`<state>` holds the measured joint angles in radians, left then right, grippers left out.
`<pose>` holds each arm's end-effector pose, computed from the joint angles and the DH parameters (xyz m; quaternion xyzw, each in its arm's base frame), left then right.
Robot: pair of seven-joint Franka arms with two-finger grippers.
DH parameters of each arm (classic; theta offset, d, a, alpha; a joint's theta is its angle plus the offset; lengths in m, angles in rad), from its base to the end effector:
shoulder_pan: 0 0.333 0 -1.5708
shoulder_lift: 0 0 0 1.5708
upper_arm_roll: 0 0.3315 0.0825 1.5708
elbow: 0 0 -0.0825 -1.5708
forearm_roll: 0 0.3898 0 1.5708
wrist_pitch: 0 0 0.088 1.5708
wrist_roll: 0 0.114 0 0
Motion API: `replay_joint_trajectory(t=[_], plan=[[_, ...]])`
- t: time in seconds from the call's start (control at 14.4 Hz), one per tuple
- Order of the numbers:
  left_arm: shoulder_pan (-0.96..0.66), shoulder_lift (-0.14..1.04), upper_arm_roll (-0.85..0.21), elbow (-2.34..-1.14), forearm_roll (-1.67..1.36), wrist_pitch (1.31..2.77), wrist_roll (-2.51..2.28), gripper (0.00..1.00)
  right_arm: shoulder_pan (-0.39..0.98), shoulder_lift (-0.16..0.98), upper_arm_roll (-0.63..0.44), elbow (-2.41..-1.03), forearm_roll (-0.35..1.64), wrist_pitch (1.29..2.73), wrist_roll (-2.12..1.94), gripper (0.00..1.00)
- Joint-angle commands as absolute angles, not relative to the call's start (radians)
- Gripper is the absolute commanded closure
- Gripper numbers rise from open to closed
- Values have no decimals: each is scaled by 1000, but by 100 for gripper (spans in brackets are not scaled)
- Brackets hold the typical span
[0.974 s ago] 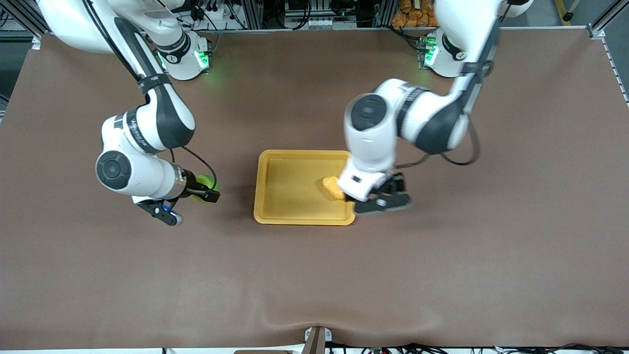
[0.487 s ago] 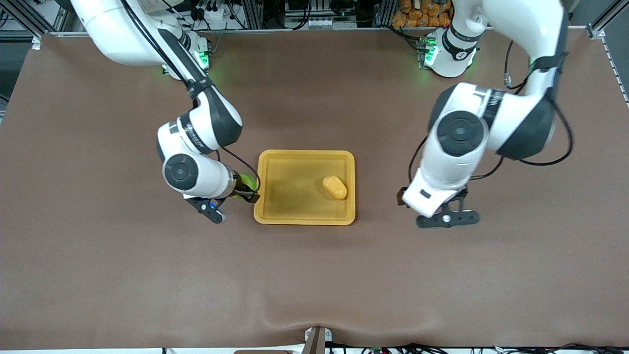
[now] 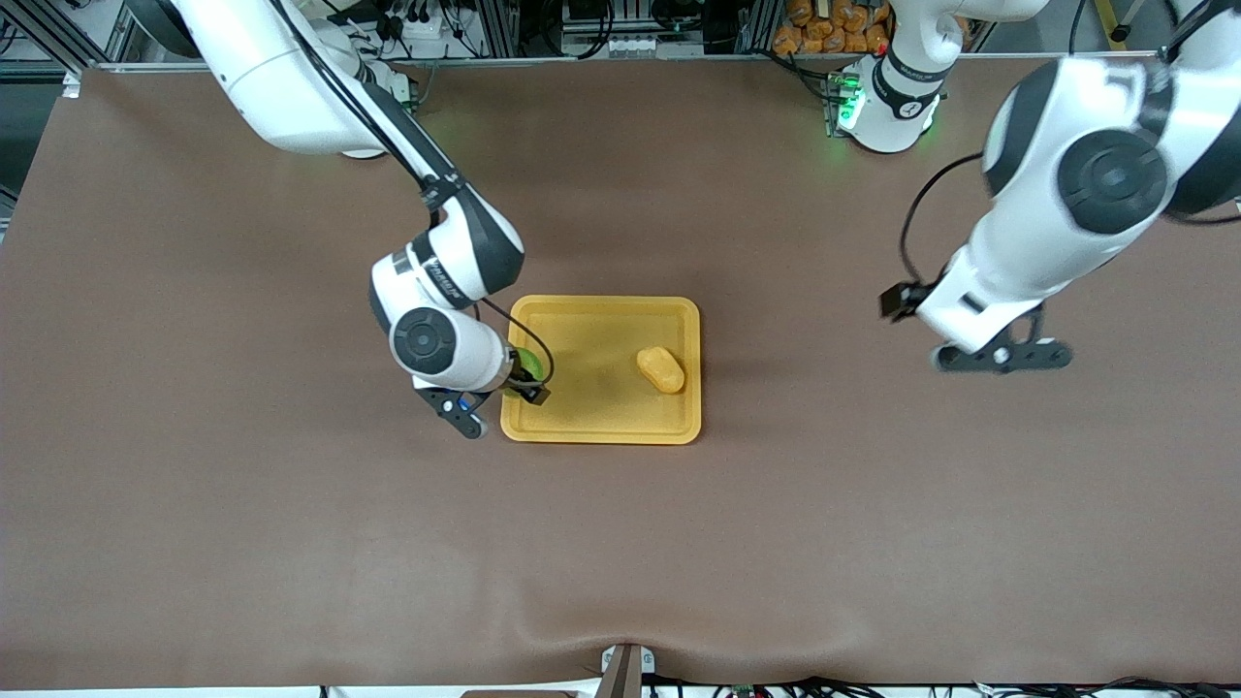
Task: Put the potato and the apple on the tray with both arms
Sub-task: 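Withdraw the left gripper while the right gripper lowers the apple into the tray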
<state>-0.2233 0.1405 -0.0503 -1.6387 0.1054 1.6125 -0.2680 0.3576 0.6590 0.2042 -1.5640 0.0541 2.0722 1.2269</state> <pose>0.5760 -0.1479 0.5233 -0.9953 0.0094 0.0670 0.0692 0.6001 0.3583 0.2558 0.9288 -0.3537 -0.1106 0.0000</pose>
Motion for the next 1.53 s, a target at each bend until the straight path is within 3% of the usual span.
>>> replay_joint_trajectory(t=[0.0, 0.63, 0.7, 0.77, 0.84, 1.25, 1.46], plan=[[-196, 25, -61, -1776, 86, 1614, -236, 0, 380, 696, 199, -1532, -1, 2066, 1311, 100], [-52, -46, -63, -1779, 37, 1626, -16, 0, 452, 767, 198, -1532, -25, 2135, 1408, 100], [-54, -43, -61, -1754, 26, 1626, -14, 0, 453, 770, 198, -1532, -25, 2137, 1422, 91], [-55, -43, -63, -1734, 26, 1625, -14, 0, 454, 775, 199, -1532, -25, 2138, 1427, 52], [-55, -44, -63, -1714, 28, 1623, -12, 0, 456, 779, 199, -1531, -26, 2140, 1439, 1], [-23, -84, -110, -1710, 37, 1597, 28, 0, 434, 770, 199, -1494, -57, 2114, 1437, 0], [-9, -72, -138, -1684, 37, 1594, 23, 0, 416, 770, 199, -1431, -54, 2036, 1433, 0]])
